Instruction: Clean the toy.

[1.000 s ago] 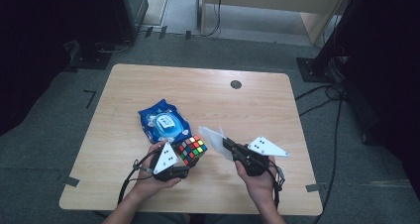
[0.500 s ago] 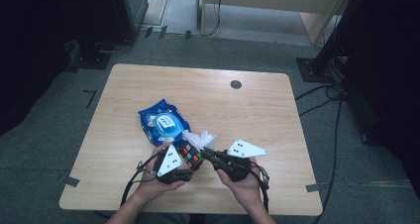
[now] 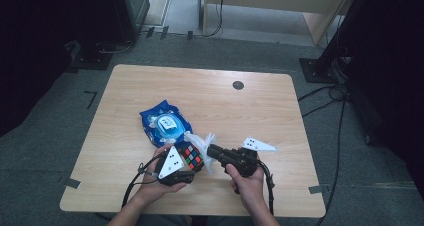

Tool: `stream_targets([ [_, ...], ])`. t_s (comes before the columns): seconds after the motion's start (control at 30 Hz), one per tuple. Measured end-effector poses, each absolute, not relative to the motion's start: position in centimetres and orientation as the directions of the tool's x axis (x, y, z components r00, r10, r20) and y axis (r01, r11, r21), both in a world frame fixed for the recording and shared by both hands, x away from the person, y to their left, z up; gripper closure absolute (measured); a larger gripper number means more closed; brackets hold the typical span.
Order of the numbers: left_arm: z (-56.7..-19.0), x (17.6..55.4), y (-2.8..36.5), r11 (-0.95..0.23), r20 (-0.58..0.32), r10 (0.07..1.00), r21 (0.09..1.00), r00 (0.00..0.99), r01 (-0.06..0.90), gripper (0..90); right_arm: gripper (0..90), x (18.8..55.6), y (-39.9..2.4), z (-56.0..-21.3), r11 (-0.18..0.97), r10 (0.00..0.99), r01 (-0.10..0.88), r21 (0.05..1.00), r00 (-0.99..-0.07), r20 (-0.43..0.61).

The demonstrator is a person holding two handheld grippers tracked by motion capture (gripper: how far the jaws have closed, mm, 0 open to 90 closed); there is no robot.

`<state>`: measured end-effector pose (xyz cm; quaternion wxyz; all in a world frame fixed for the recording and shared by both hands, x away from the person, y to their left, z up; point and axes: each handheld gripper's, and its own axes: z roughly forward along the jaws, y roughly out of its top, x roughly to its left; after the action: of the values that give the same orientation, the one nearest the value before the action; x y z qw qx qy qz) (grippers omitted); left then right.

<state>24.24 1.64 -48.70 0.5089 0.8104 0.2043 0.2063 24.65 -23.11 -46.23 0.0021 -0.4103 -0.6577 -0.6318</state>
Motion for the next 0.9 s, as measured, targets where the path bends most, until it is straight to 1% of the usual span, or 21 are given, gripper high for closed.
stream_targets([
  [0.13,-48.7,24.2,1.6,-0.388,0.119,0.542,0.914,0.832,0.122,34.0,77.1,24.5,-22.7,-45.9,-0.121,0.539,0.539,0.833,-0.669,0.511],
  [0.23,-48.7,24.2,1.6,-0.397,0.128,0.539,0.911,0.833,0.116,34.0,72.6,24.2,-22.4,-45.9,-0.109,0.565,0.518,0.848,-0.67,0.481],
  [0.3,-48.7,24.1,1.5,-0.397,0.131,0.537,0.911,0.834,0.112,34.0,71.4,24.1,-22.3,-45.8,-0.101,0.578,0.502,0.859,-0.673,0.462],
  [0.37,-48.6,24.0,1.5,-0.398,0.137,0.536,0.912,0.833,0.105,34.1,69.6,23.9,-22.2,-45.6,-0.105,0.589,0.478,0.872,-0.677,0.442],
  [0.43,-48.6,24.0,1.4,-0.395,0.137,0.533,0.913,0.835,0.102,34.1,65.4,23.6,-22.2,-45.2,-0.129,0.595,0.453,0.882,-0.676,0.434],
  [0.47,-48.6,24.0,1.4,-0.399,0.141,0.531,0.912,0.836,0.1,34.1,65.3,23.5,-22.2,-45.0,-0.141,0.596,0.441,0.886,-0.677,0.432],
  [0.57,-48.5,23.8,1.2,-0.395,0.14,0.523,0.914,0.841,0.094,34.1,63.5,23.6,-21.9,-44.9,-0.138,0.589,0.448,0.883,-0.68,0.437],
  [0.67,-48.6,23.8,1.2,-0.409,0.151,0.525,0.908,0.838,0.093,34.0,64.2,23.7,-21.5,-45.4,-0.141,0.575,0.469,0.872,-0.678,0.458],
  [0.9,-48.6,23.9,1.2,-0.402,0.14,0.528,0.91,0.838,0.102,34.1,77.5,23.9,-21.7,-45.7,-0.136,0.564,0.475,0.87,-0.684,0.462],
])
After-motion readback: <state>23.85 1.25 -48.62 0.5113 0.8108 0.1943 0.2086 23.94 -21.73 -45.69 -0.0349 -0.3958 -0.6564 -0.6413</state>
